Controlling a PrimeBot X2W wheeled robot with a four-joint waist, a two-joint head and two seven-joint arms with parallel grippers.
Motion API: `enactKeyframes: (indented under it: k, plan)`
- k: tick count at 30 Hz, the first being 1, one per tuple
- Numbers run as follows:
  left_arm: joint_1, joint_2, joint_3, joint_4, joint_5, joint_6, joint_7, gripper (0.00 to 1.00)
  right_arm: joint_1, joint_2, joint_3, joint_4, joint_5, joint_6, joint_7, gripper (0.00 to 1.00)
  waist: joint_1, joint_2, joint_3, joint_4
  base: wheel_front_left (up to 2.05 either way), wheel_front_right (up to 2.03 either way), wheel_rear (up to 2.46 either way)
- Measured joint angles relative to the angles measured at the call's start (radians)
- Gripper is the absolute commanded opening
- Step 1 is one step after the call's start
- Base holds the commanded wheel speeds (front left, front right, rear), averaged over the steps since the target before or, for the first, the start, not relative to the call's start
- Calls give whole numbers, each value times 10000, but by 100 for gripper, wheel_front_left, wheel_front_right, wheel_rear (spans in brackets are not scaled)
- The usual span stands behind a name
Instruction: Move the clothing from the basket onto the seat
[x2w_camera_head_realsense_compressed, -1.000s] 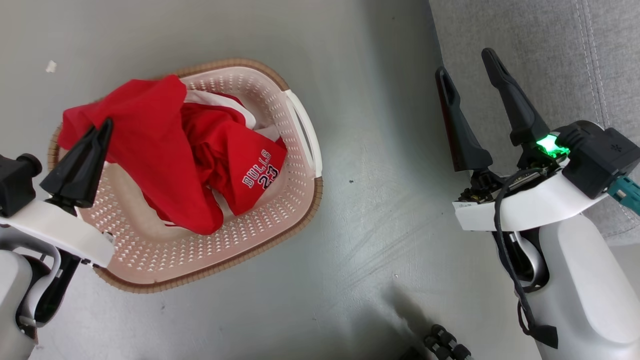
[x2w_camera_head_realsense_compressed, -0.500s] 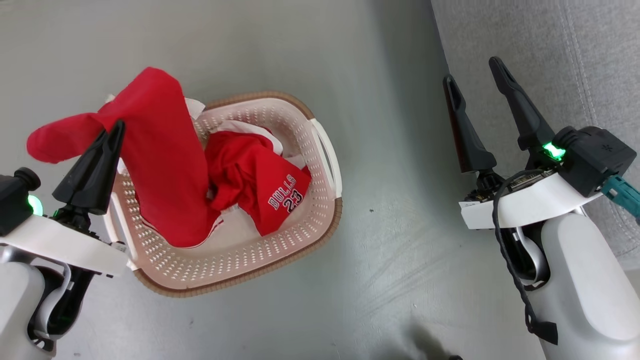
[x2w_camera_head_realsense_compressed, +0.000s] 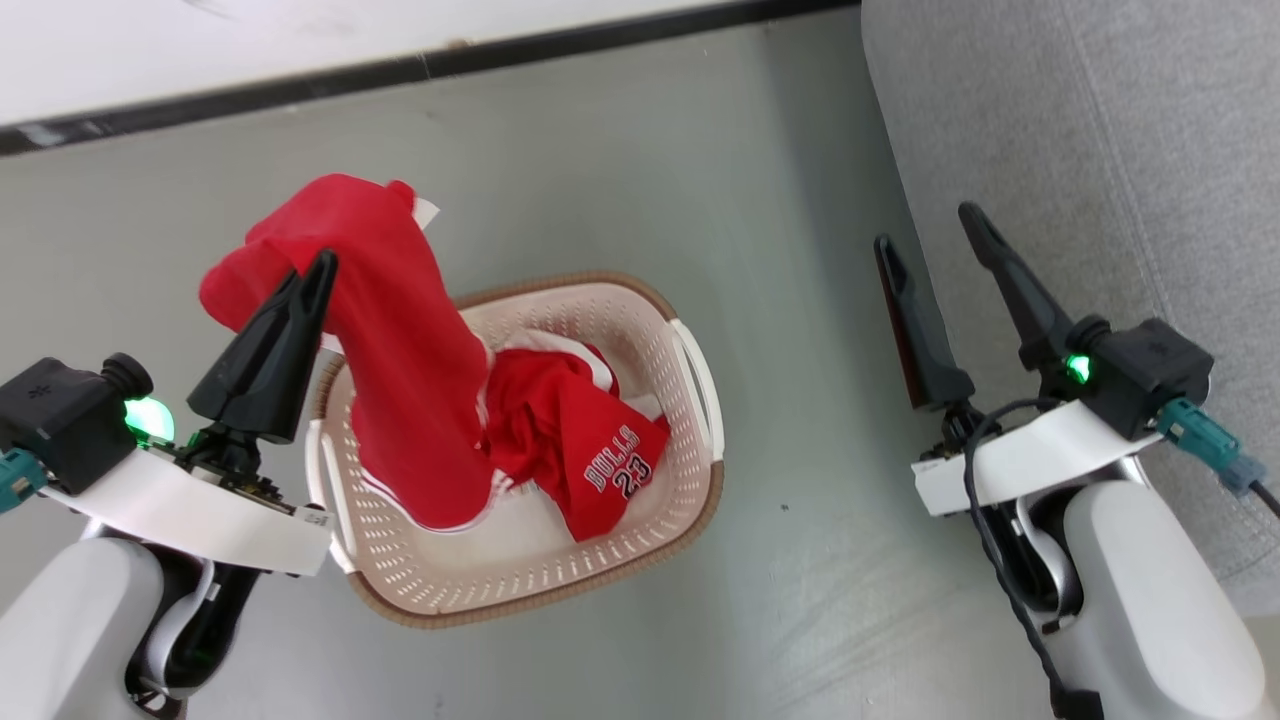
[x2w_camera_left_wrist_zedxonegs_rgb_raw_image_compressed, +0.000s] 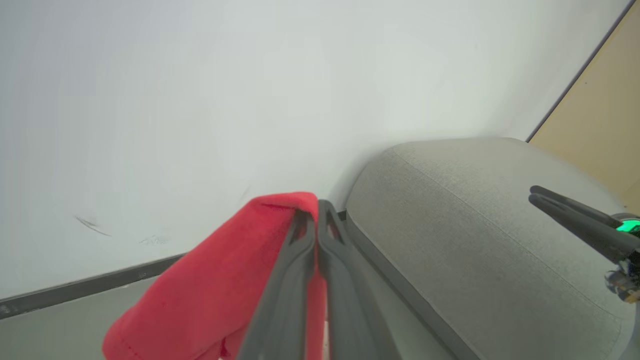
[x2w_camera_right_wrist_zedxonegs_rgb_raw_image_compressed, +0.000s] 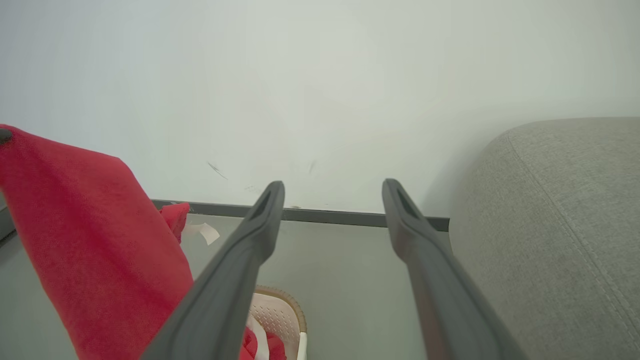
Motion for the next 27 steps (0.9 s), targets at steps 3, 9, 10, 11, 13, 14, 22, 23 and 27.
enactKeyframes:
  k: [3, 9, 10, 11, 13, 14, 22, 23, 27]
  plan:
    - [13, -169, -59, -79, -73, 58, 6, 0, 248, 0, 0, 128, -19, 0, 0, 100, 0, 0, -422, 141, 0, 0, 0]
    - [235, -510, -251, -209, -199, 265, 73, 0, 777, 0, 125, 420, -169, 0, 0, 100, 0, 0, -1260, 415, 0, 0, 0]
    - [264, -560, -299, -222, -228, 293, 146, 0, 845, 0, 138, 462, -182, 0, 0, 100, 0, 0, -1395, 461, 0, 0, 0]
    - [294, -602, -345, -240, -259, 366, 150, 0, 925, 0, 136, 487, -188, 0, 0, 100, 0, 0, -1532, 507, 0, 0, 0]
    - [350, -696, -416, -282, -268, 443, 226, 0, 1042, 0, 125, 600, -188, 0, 0, 100, 0, 0, -1794, 597, 0, 0, 0]
    - [384, -767, -462, -297, -268, 489, 232, 0, 1124, 0, 115, 629, -190, 0, 0, 100, 0, 0, -1927, 644, 0, 0, 0]
    - [446, -1166, -800, -305, -268, 894, 493, 0, 1624, 0, 430, 849, -205, 0, 0, 100, 0, 0, -2893, 998, 0, 0, 0]
    - [462, -1206, -846, -305, -268, 926, 499, 0, 1637, -2, 529, 890, -205, 0, 0, 100, 0, 0, -3003, 1043, 0, 0, 0]
    - [584, -1406, -1001, -297, -267, 1135, 600, 0, 1798, -4, 970, 951, -184, 0, 0, 100, 0, 0, -3425, 1222, 0, 0, 0]
